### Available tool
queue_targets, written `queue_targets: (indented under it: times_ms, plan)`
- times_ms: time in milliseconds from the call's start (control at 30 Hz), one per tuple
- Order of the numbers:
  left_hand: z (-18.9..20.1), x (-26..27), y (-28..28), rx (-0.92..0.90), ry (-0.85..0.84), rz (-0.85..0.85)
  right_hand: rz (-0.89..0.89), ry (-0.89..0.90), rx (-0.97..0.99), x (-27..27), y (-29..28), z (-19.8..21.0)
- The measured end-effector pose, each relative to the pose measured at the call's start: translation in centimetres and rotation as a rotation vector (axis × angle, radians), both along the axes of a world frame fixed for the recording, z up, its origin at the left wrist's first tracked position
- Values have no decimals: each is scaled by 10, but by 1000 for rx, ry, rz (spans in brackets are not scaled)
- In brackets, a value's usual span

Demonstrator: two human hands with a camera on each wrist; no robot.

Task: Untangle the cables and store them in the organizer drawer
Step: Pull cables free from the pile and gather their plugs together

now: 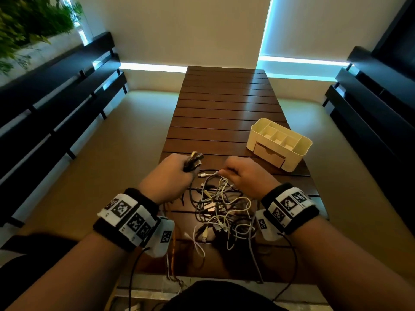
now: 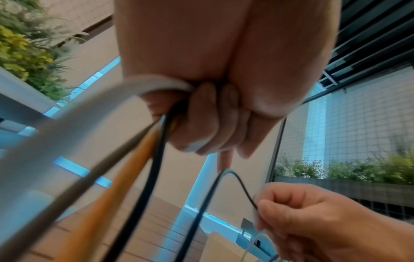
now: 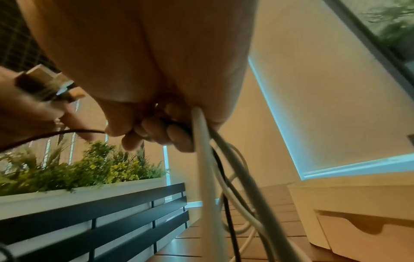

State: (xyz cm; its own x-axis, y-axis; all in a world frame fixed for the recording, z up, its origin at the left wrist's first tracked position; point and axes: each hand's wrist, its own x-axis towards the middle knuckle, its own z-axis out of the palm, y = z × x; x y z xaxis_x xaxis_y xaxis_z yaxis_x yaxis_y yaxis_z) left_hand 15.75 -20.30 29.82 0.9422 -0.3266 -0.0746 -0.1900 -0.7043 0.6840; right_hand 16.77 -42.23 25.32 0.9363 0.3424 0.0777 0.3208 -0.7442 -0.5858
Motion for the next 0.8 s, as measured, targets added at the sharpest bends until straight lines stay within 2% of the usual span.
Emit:
queue_targets:
  times_ms: [133, 267, 333, 433, 533, 600, 700, 800]
  plan:
    - [-3, 3, -20, 129, -33, -54, 78, -75, 13, 3, 9, 2]
    - [-5, 5, -25, 164, -70, -11, 82, -126, 44, 4, 7, 4]
    - [1, 3, -25, 129, -93, 5, 74, -69, 30, 4, 3, 2]
    - [16, -1, -19, -26, -110, 84, 51, 26, -89, 9, -8, -8]
    - [31, -1, -8, -136, -163, 183, -70, 129, -161, 19, -28, -23]
    - [34, 1, -2, -140, -183, 203, -155, 158, -165, 24, -38, -27]
    - [26, 5, 2, -114, -121, 183, -168, 77, -68, 23, -38, -21]
    - [14, 5, 1, -160, -55, 179, -144, 96, 158, 15, -25, -12]
